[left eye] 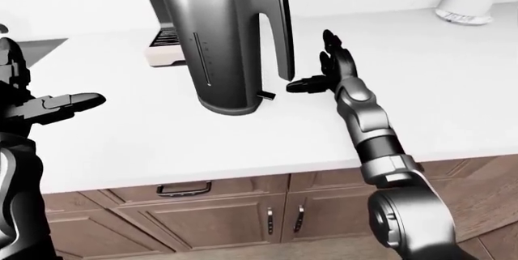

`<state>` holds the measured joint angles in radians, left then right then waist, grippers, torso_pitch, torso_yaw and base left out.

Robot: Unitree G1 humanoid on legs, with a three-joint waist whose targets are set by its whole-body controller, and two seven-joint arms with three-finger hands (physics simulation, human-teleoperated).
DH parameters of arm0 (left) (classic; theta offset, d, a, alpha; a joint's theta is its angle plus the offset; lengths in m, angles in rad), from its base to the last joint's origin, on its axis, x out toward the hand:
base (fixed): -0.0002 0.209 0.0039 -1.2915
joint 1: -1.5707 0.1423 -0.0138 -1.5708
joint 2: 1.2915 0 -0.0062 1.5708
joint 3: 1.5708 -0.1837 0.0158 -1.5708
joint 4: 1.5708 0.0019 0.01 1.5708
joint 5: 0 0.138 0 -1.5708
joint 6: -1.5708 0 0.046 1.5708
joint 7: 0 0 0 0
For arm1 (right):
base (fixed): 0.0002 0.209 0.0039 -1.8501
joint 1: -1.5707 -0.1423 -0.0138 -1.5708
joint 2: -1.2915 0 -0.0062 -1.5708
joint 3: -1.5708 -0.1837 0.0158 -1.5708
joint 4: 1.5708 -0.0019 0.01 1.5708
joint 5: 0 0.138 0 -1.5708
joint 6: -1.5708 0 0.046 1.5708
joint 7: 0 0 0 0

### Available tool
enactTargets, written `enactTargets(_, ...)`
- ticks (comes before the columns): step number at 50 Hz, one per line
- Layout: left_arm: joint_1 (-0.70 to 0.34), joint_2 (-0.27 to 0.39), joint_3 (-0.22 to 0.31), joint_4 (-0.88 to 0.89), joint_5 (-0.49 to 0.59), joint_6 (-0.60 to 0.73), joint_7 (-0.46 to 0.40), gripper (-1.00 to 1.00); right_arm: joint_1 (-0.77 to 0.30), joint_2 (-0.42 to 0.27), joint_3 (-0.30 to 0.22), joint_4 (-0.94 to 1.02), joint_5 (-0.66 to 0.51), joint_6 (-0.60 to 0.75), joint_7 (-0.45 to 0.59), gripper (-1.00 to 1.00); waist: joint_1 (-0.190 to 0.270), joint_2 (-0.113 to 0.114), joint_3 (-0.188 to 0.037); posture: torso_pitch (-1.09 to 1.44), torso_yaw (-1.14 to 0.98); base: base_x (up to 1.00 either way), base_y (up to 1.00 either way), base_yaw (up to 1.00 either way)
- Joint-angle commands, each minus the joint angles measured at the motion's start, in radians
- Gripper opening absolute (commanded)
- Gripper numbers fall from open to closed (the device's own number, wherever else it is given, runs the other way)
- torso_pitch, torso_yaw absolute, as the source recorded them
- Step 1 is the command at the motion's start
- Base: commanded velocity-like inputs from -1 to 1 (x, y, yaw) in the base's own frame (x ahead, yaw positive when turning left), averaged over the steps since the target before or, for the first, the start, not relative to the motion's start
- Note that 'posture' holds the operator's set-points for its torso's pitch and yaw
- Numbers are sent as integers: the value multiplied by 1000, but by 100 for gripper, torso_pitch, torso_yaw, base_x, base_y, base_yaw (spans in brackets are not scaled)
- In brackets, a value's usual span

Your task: Press down the lever to turn on the electric kettle.

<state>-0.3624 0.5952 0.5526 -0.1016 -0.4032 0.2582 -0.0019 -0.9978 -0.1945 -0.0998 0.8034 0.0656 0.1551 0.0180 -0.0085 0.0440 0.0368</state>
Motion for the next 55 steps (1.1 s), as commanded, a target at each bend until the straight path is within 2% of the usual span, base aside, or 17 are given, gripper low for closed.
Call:
enactTargets(1, -22, 23, 16, -32, 0, -28, 1, 100, -42, -7, -4, -32, 0, -37, -3, 100, 0, 6, -27, 0, 0, 0, 0, 0)
enactTargets(15, -17, 18, 16, -31, 3, -32, -1, 100, -76, 9, -1, 102, -10, -124, -14, 100, -3, 9, -27, 0, 0, 0, 0, 0)
enactTargets(38, -16, 21, 20, -30, -1, -31, -2, 100, -109, 48, -1, 178, 34, -143, -45, 100, -3, 13, -27, 0, 0, 0, 0, 0)
enactTargets(55, -18, 26, 21, -26, -5, -31, 0, 100, -143, 63, 7, 235, 10, -201, -53, 100, -3, 16, -28, 0, 0, 0, 0, 0)
